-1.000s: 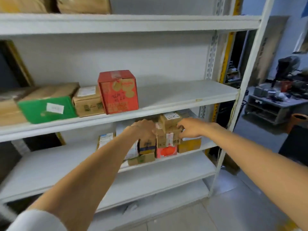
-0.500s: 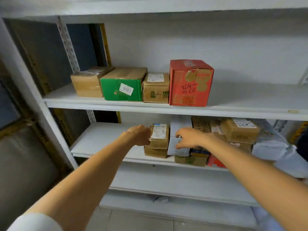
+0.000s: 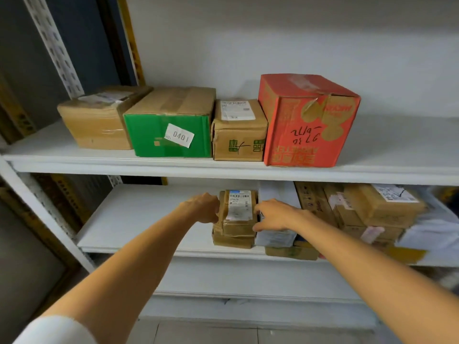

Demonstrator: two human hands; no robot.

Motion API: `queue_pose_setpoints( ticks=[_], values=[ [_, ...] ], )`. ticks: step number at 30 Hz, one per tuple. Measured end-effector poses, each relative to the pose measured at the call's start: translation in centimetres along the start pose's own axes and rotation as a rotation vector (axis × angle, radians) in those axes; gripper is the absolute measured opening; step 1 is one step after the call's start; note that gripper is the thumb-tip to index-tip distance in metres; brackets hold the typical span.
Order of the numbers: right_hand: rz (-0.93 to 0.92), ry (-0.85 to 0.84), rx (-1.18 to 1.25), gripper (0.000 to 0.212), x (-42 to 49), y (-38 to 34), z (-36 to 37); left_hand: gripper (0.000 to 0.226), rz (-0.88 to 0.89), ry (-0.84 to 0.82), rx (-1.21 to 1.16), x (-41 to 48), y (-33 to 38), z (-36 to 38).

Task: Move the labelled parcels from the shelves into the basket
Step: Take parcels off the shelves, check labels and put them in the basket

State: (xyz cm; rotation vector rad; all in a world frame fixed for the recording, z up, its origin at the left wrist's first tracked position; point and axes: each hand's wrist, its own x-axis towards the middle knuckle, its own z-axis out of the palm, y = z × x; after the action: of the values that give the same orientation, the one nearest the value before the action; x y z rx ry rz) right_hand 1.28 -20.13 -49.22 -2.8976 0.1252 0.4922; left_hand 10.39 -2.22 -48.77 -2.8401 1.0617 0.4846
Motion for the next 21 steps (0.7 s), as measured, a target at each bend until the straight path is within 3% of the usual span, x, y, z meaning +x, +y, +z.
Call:
queue_pose_setpoints(
  ticks=[10, 17, 21],
  values=[
    [-0.094, 0.066, -0.04, 0.02, 3.0, 2.0, 0.5, 0.039, -0.095, -0.028, -0.062, 3.4, 0.1, 2.0],
    [-0.124, 0.088, -0.017, 0.029, 3.7, 2.4, 1.2, 0.061, -0.139, -0.062, -0.202, 4.5, -0.3, 3.3],
    [-0.108, 0.1, -0.03, 0.03, 4.3, 2.3, 2.3, 0.06, -0.134, -0.088, -0.39, 6.2, 0.1, 4.1]
  ],
)
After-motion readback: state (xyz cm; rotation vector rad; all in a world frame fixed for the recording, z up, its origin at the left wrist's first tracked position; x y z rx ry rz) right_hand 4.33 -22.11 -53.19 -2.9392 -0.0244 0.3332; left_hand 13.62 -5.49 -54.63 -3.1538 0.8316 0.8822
